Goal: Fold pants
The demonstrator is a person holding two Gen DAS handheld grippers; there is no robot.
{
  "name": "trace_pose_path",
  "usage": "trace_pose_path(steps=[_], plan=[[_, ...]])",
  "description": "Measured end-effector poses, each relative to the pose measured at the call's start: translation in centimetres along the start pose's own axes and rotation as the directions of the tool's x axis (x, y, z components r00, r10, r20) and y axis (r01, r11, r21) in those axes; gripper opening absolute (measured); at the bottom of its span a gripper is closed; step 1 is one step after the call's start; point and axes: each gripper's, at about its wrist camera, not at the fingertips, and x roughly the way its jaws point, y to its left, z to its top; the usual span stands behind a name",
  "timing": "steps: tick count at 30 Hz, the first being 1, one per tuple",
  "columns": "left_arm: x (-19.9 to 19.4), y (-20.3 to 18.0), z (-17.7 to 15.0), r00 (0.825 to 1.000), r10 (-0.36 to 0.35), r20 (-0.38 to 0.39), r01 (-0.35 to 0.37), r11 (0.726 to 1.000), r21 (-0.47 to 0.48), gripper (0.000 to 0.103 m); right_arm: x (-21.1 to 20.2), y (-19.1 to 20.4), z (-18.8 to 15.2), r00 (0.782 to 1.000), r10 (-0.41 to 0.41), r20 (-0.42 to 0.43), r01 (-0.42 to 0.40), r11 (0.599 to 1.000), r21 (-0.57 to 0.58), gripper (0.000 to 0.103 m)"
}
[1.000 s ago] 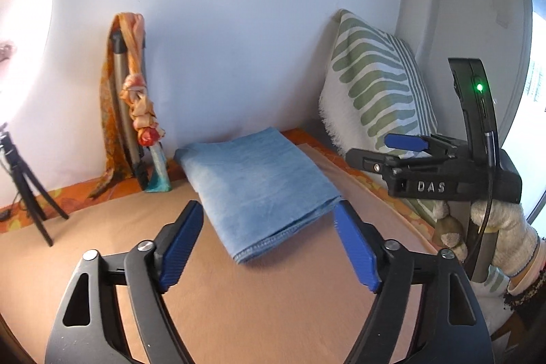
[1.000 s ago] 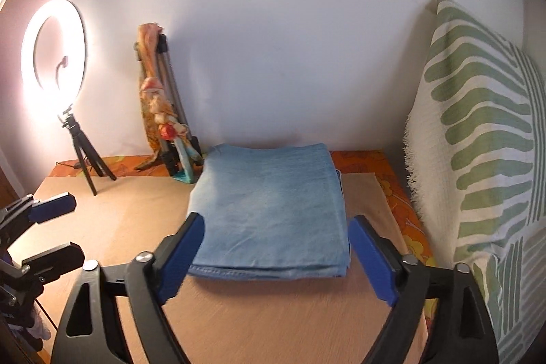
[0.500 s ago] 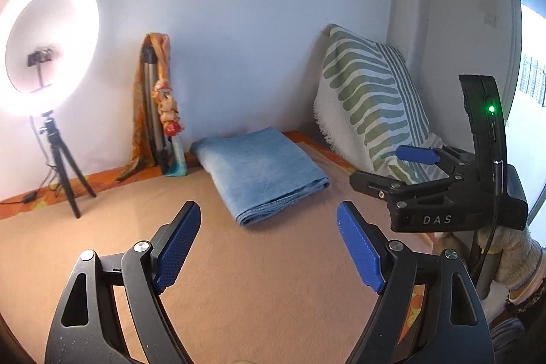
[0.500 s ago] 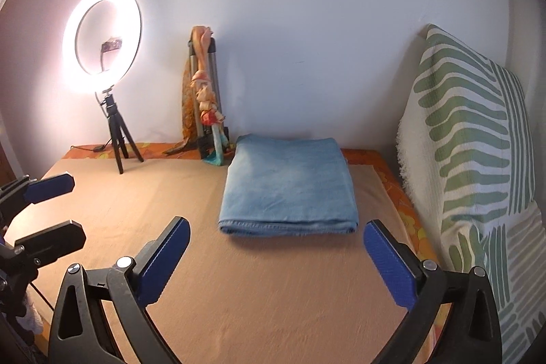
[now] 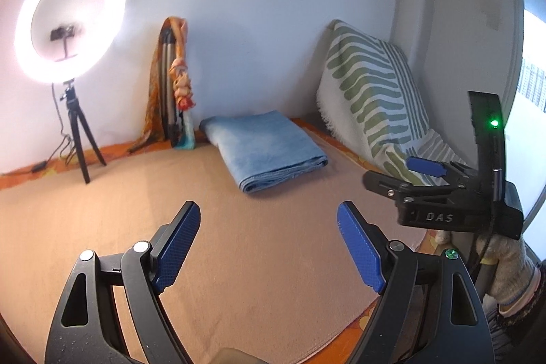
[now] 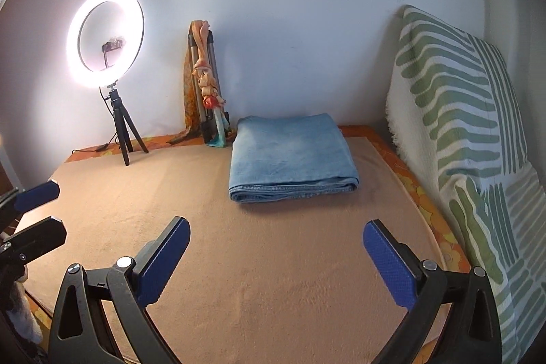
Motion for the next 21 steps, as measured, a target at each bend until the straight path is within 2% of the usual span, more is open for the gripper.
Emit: trace_pose_path(steps=[8, 12, 21], plan=[[0.1, 0.1, -0.7, 0.998, 0.067, 0.004, -0.067, 0.997, 0.034, 0.083, -0.5, -0.5, -0.8, 0.999, -0.033, 0.026, 0.033, 0.999, 0.010, 0.103], [0.3, 0.2, -1.1, 0.994, 0.111, -0.010, -0.111, 0.992, 0.057, 0.089, -0.3, -0.7, -0.8, 0.999, -0.032, 0.027, 0.032, 0.999, 0.025, 0.103], [0.5, 0.6, -1.4, 0.991, 0.129, -0.028, -0.127, 0.990, 0.064, 0.089, 0.6, -1.0, -1.1, 0.999, -0.041, 0.005, 0.041, 0.999, 0.023, 0.103]])
